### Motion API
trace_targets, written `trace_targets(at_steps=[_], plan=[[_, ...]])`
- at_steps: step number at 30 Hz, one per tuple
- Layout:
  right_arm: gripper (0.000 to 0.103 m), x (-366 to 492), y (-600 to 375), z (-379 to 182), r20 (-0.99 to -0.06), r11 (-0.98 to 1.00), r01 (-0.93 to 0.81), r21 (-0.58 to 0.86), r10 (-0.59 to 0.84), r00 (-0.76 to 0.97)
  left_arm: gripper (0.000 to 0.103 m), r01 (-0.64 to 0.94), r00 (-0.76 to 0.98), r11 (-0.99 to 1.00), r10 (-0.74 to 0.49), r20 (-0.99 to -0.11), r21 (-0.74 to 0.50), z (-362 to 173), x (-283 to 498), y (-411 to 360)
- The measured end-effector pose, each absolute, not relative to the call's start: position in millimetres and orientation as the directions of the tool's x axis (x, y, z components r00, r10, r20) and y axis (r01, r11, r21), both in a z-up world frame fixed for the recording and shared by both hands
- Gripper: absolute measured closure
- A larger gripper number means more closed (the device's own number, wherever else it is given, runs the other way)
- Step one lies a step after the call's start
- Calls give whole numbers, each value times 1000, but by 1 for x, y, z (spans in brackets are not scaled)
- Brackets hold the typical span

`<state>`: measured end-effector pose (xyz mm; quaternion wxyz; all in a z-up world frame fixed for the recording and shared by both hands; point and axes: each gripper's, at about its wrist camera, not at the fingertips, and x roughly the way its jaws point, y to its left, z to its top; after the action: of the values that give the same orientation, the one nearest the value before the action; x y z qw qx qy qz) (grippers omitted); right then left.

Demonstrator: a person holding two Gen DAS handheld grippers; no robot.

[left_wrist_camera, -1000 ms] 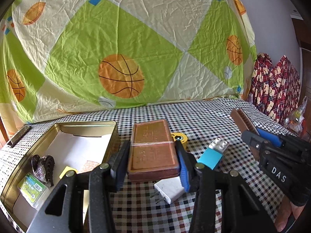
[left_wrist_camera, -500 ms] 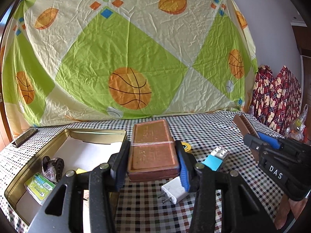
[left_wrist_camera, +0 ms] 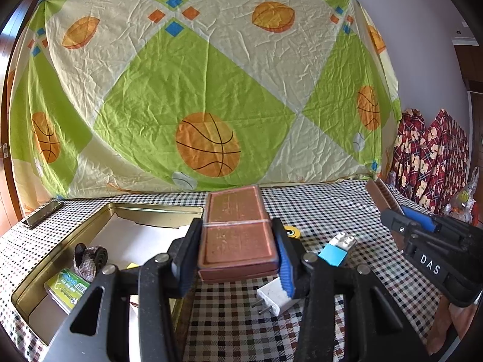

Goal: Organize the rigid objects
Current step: 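Carry the chocolate box and comb over the gold tin with both grippers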

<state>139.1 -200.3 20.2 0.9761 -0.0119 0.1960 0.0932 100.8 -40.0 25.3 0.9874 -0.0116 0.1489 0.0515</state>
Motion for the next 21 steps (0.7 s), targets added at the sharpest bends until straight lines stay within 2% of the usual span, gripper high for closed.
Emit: trace_targets(at_steps=[21], plan=[[76,130,-173,20,-380,965,-260,17,247,891,59,-120,952,993,109,-287,-21,27,87,-23]])
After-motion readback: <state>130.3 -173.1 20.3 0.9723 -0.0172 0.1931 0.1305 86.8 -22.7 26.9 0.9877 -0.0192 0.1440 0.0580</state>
